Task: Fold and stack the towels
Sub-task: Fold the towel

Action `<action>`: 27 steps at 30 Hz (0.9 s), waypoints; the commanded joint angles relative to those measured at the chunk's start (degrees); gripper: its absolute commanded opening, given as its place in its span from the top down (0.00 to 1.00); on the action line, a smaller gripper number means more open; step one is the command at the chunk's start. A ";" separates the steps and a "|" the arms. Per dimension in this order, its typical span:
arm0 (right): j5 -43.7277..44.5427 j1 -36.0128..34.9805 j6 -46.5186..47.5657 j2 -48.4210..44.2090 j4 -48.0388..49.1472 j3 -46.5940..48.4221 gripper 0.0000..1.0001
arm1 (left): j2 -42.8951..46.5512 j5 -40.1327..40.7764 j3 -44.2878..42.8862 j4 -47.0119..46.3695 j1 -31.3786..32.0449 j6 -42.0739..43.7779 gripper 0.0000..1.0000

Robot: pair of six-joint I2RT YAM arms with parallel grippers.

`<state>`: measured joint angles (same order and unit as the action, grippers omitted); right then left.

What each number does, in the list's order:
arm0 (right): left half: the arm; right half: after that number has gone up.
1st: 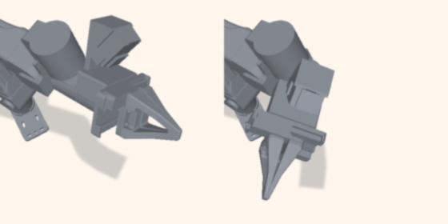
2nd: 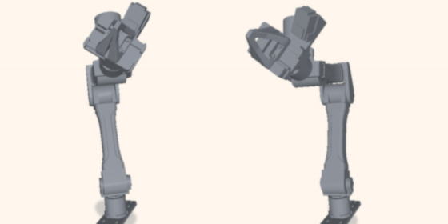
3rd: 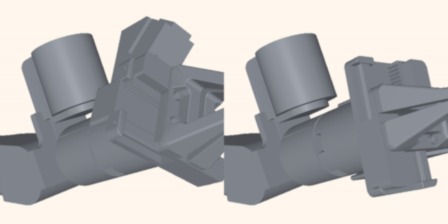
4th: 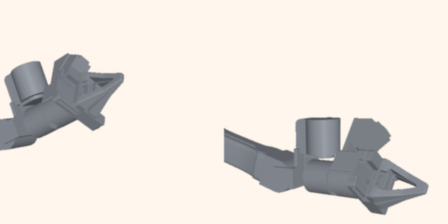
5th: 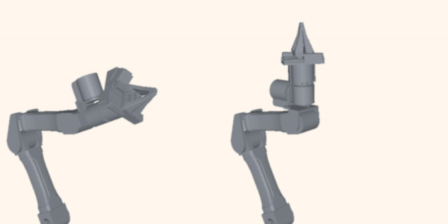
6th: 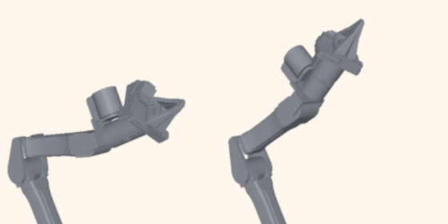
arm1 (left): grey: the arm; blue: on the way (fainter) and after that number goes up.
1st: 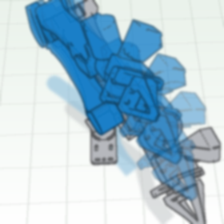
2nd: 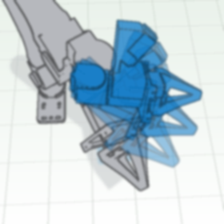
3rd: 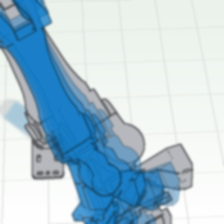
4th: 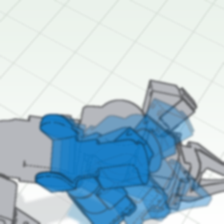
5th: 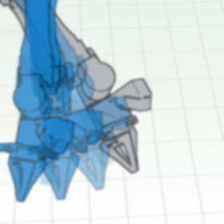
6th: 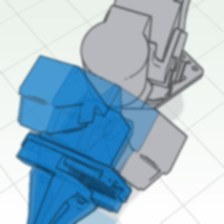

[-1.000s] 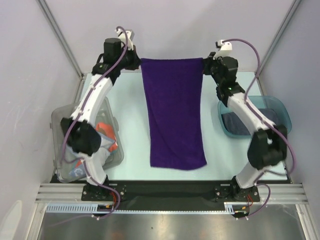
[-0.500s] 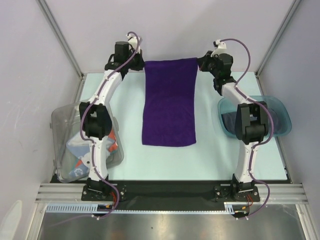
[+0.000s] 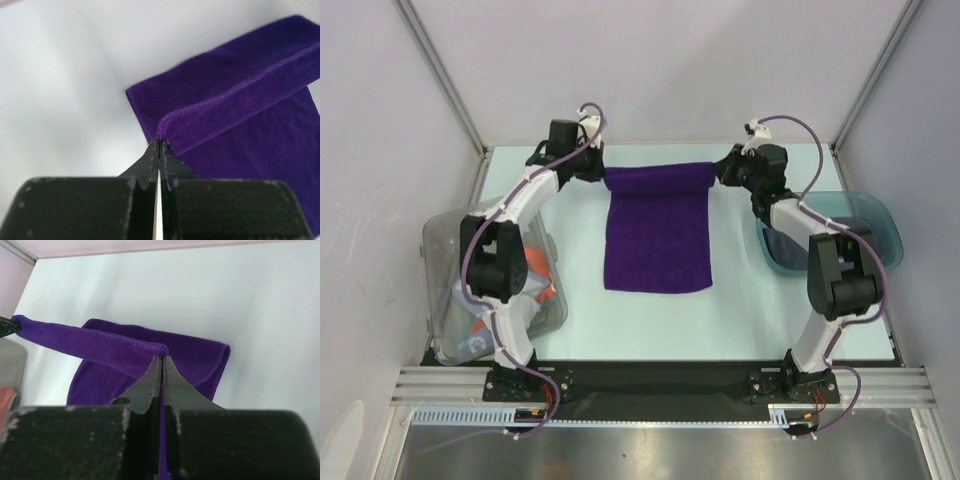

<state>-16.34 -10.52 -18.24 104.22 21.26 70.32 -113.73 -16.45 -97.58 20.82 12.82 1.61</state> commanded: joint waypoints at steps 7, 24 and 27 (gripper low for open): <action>3.86 -3.62 0.93 -14.56 -2.62 -13.70 1.00 | 13.80 4.74 12.93 -0.69 4.58 2.88 1.00; 10.36 -10.57 1.54 -29.42 -15.54 -28.04 1.00 | 25.05 4.23 29.81 6.68 8.01 2.08 1.00; 11.41 -12.15 1.28 -31.10 -16.51 -29.97 1.00 | 25.40 4.49 31.31 7.56 8.71 1.29 1.00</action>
<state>-6.87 -21.47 -17.69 75.37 7.57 41.98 -90.94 -11.09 -67.57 26.59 20.73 3.03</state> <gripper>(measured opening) 0.010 0.008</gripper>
